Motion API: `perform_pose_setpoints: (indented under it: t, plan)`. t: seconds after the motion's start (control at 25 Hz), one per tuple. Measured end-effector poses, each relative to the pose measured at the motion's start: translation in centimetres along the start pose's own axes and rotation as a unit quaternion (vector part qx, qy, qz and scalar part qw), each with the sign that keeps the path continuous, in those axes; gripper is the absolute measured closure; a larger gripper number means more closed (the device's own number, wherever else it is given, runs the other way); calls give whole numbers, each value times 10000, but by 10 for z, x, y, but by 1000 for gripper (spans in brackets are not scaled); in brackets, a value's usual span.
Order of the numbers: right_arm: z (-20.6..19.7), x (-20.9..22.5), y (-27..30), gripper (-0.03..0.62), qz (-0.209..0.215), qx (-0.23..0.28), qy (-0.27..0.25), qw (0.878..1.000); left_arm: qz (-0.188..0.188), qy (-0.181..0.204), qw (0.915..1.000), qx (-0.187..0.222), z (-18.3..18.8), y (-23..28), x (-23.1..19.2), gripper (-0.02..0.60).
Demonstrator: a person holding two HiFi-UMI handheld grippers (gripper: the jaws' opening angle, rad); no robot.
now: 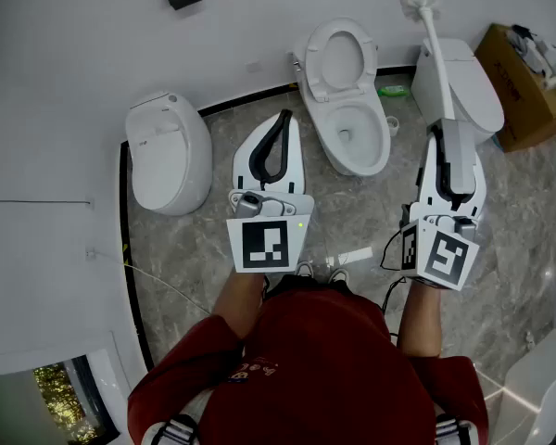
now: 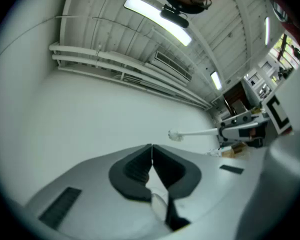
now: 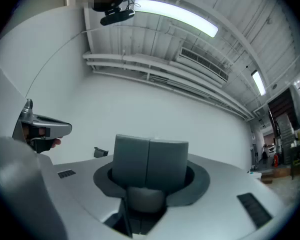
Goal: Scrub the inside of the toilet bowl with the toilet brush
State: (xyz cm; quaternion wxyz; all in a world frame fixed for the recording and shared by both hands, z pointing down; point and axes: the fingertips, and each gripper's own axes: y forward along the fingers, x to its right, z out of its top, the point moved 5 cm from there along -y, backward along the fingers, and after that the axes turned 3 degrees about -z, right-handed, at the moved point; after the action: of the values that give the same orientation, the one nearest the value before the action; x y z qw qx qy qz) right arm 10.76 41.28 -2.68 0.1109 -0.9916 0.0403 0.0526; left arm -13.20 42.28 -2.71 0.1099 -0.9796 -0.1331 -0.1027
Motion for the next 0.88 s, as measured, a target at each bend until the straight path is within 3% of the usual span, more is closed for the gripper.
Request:
perform_pose_setpoints:
  t: [0.44,0.88]
  plan:
    - [-12,10,1,431,31,-113,175,9998,-89,-39,9999,-80,-5,9,12,583]
    - [-42,50,9,430,44,-219,491,9985,-104,32,9996,-261,-15,28,50,583]
